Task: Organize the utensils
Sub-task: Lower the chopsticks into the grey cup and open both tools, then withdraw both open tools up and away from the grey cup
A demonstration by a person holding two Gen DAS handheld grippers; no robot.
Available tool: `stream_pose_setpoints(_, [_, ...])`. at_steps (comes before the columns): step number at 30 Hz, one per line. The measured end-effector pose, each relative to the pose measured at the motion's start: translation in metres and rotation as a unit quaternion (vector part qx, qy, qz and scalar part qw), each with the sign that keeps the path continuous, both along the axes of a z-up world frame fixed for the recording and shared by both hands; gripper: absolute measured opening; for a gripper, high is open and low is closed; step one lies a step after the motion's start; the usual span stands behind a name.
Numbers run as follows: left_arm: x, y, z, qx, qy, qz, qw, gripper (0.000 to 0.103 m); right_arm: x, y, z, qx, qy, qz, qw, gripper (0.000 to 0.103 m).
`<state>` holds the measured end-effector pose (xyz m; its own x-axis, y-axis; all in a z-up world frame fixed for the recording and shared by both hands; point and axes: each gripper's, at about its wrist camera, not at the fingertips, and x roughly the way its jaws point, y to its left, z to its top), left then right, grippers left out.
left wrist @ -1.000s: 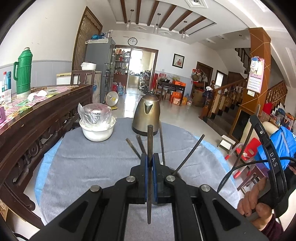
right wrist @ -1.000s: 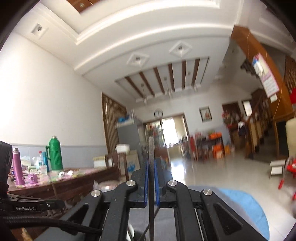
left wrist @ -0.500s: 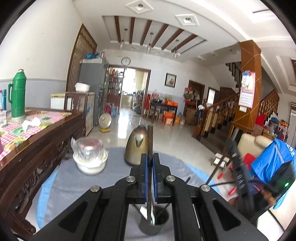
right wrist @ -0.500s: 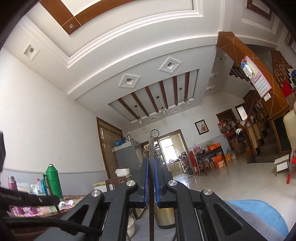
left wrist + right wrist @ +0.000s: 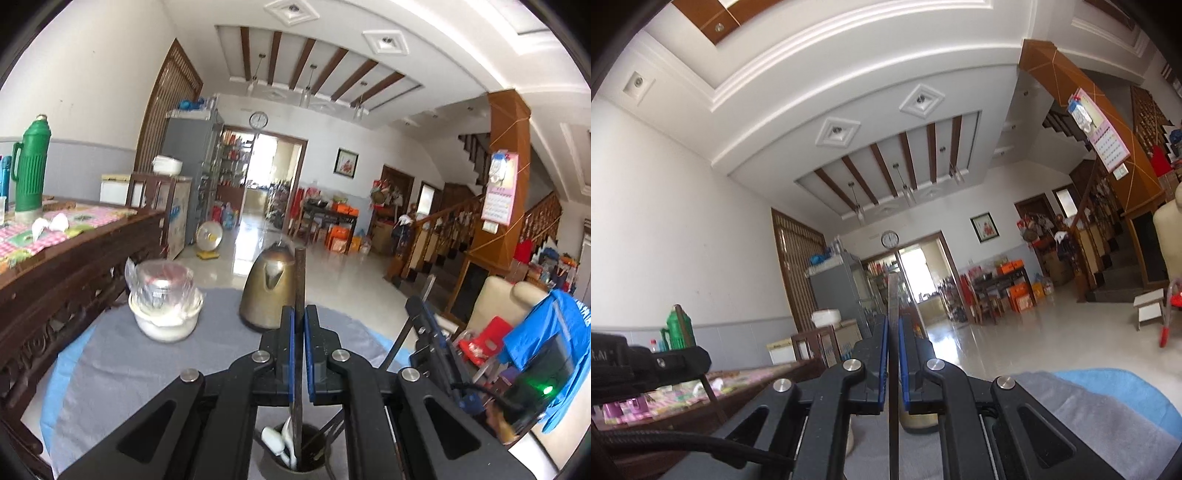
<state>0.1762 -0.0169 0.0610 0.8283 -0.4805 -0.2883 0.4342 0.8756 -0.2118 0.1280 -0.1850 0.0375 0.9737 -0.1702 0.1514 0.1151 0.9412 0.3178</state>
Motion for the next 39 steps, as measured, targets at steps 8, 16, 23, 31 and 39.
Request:
stream_pose_setpoints(8, [0.011,-0.006,-0.03,0.024,0.039,0.01,0.9989,0.005,0.003,-0.013,-0.023,0.006,0.046,0.025,0.999,0.006])
stream_pose_setpoints(16, [-0.001,-0.001,-0.033,0.046,0.036,0.007,0.9983,0.006,-0.011,-0.028,-0.035,0.006,0.073,0.043,0.996,0.006])
stream_pose_setpoints(23, [-0.01,0.003,-0.032,0.055,0.041,0.0,0.9976,0.007,-0.019,-0.023,-0.038,-0.006,0.084,0.065,0.994,0.007])
stream_pose_setpoints(31, [-0.017,0.01,-0.03,0.069,0.051,-0.001,0.9964,0.008,-0.014,-0.02,-0.045,-0.003,0.128,0.107,0.986,0.007])
stream_pose_setpoints(39, [-0.047,0.028,-0.021,0.077,0.039,0.003,0.9962,0.061,-0.02,-0.041,-0.044,0.084,0.15,0.161,0.972,0.073])
